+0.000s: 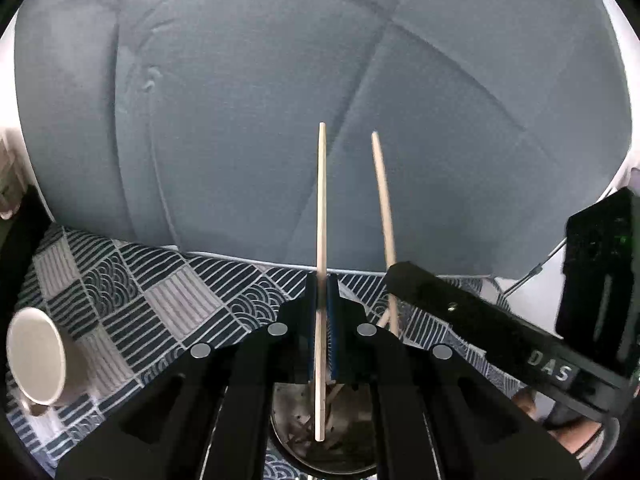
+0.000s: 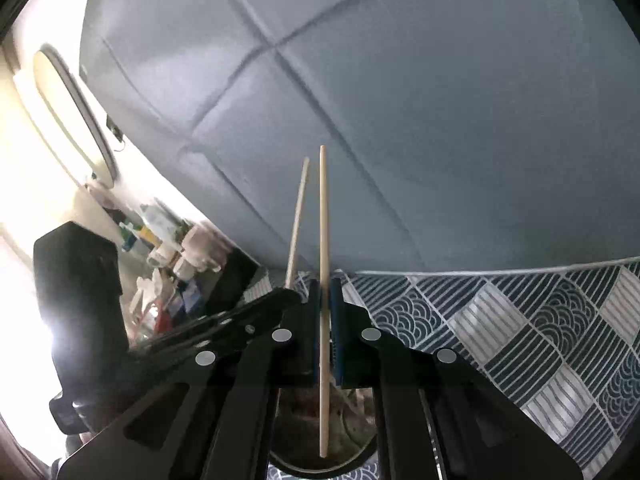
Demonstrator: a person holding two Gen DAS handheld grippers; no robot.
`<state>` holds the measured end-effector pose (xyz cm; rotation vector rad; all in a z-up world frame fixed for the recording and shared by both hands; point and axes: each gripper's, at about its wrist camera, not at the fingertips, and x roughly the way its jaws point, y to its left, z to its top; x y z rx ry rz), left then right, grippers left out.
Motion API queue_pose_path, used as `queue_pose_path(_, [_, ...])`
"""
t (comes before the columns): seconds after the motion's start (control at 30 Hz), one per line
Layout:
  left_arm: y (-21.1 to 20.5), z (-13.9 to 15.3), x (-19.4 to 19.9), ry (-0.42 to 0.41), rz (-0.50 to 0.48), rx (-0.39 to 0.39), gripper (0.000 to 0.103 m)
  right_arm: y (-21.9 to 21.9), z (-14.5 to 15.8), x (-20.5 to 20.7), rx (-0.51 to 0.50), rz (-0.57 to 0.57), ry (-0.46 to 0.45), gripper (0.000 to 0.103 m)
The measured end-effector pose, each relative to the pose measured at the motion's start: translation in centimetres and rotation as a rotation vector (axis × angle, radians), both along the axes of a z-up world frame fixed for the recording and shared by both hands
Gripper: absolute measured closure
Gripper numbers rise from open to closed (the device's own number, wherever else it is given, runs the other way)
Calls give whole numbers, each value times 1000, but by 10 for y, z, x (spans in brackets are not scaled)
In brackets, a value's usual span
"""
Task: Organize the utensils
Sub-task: 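Open the left tool over the holder while the right tool releases its chopstick into it, then move both tools back down to the chopsticks on the cloth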
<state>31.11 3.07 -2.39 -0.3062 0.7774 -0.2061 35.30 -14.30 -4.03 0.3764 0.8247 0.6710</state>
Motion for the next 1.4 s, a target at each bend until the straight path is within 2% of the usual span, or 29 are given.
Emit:
queue_pose_path(0.13, [2, -5, -23, -126, 19, 33, 98, -2, -11, -10, -17, 16, -8, 98])
queue_pose_path(0.3, [0, -6, -50, -243, 24, 67, 98, -4, -19, -29, -58, 34, -25, 98])
queue_pose_path(0.47, [3, -7, -71, -311, 39, 54, 98, -7, -16, -45, -98, 30, -48, 98])
queue_pose_path(0.77, [7, -16, -92, -363, 107, 39, 98, -5, -13, -77, -173, 48, -71, 98])
queue_pose_path(0.83, [6, -17, -95, -346, 97, 38, 87, -6, -13, -83, -178, 47, -68, 95])
queue_pose_path(0.87, [6, -17, -98, -346, 96, 48, 75, -8, -13, -87, -180, 42, -67, 95])
queue_pose_path(0.9, [5, -16, -101, -351, 97, 60, 67, -10, -12, -91, -181, 33, -68, 95])
queue_pose_path(1.03, [11, -6, -110, -358, 113, 7, 58, -20, -5, -106, -191, 6, -106, 94])
queue_pose_path(1.17, [14, 6, -126, -379, 131, 13, 44, -28, -1, -115, -189, -21, -99, 94])
queue_pose_path(1.2, [14, 7, -129, -375, 132, 20, 40, -31, -2, -117, -192, -28, -95, 90])
queue_pose_path(1.23, [15, 6, -133, -367, 133, 31, 38, -33, -3, -121, -198, -35, -88, 78])
queue_pose_path(1.3, [16, 2, -137, -334, 126, 48, 34, -37, -7, -128, -217, -52, -80, 64])
queue_pose_path(1.4, [15, -11, -142, -243, 100, 86, 32, -38, -19, -137, -252, -46, -60, 62])
